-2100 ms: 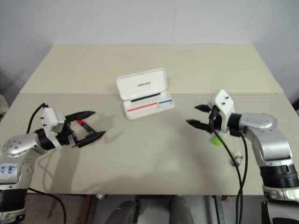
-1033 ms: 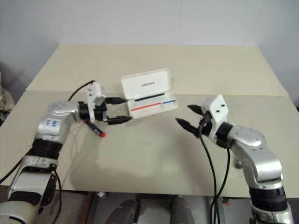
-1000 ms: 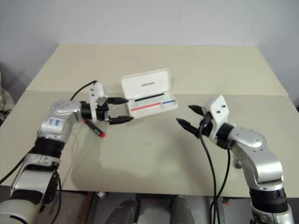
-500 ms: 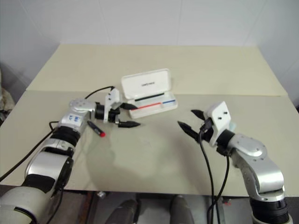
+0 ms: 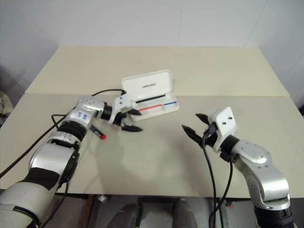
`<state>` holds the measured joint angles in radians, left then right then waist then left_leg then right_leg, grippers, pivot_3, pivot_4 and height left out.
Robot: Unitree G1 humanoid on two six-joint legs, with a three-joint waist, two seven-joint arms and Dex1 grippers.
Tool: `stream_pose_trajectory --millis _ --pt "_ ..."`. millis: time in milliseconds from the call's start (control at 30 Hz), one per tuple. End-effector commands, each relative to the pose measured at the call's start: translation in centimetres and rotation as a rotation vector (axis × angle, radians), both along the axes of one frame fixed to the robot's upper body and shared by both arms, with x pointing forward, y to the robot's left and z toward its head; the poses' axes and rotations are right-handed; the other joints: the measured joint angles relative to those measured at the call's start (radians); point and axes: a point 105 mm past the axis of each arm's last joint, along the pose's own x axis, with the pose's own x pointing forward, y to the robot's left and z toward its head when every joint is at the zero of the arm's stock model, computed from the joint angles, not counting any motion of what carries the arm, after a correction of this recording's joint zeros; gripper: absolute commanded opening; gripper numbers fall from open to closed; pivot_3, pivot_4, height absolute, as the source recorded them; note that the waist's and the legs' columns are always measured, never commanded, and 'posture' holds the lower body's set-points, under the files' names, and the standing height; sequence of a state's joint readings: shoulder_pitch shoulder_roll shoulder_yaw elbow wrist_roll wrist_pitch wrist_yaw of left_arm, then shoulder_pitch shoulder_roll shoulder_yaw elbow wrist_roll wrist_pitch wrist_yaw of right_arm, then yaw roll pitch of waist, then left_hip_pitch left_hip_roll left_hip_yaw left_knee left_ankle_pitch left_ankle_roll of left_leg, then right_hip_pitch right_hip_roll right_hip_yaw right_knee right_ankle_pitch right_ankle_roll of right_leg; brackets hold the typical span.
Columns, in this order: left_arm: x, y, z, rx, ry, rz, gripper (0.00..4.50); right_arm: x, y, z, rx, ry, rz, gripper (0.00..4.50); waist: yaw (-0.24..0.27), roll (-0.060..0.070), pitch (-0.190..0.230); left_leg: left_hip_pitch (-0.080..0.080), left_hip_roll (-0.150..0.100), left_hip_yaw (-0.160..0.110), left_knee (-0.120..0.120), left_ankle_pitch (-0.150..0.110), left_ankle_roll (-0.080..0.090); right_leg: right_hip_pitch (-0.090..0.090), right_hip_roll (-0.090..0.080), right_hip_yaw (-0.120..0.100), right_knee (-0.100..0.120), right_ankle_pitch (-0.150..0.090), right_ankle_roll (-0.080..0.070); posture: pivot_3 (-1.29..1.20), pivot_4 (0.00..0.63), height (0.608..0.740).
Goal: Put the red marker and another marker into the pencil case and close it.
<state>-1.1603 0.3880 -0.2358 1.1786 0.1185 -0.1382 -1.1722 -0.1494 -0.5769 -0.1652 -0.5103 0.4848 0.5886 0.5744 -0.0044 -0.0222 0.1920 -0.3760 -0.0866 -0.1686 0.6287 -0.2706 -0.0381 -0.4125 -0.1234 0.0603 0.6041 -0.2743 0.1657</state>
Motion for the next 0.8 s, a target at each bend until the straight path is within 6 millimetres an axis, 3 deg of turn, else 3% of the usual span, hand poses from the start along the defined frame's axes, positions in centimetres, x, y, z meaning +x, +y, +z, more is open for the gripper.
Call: stream_pose_trajectory --millis 33,300,533,800 --pt "0.5 0.1 0.2 0.048 -0.024 0.020 2.60 -1.5 0.3 1.6 0.000 -0.070 0.080 3.53 0.001 0.000 0.000 0.000 0.000 0.000 0.000 0.000 0.000 0.000 0.000 0.000 0.000 0.000 0.000 0.00 0.150 0.740" --pt "1.1 -0.2 0.8 0.067 -0.090 0.033 0.02 -2.6 -1.5 1.1 -0.108 -0.023 0.130 3.53 0.001 -0.001 0.000 0.000 0.000 0.000 0.000 0.000 0.001 0.001 0.000 0.000 -0.001 0.000 0.001 0.00 0.150 0.740" --pt "1.1 -0.2 2.0 0.060 -0.160 -0.011 0.02 -2.7 -2.4 1.5 -0.140 -0.018 0.142 3.53 0.002 -0.002 0.001 0.000 0.000 0.000 0.001 0.000 0.001 0.001 0.000 0.000 -0.001 0.001 0.001 0.00 0.150 0.740" --pt "-1.7 0.2 2.5 0.083 -0.239 -0.204 0.02 -3.2 -3.0 1.8 -0.152 -0.014 0.172 3.53 0.002 -0.002 0.001 -0.001 0.000 0.000 0.000 0.000 0.001 0.001 0.000 0.001 -0.003 0.001 0.001 0.00 0.150 0.740"
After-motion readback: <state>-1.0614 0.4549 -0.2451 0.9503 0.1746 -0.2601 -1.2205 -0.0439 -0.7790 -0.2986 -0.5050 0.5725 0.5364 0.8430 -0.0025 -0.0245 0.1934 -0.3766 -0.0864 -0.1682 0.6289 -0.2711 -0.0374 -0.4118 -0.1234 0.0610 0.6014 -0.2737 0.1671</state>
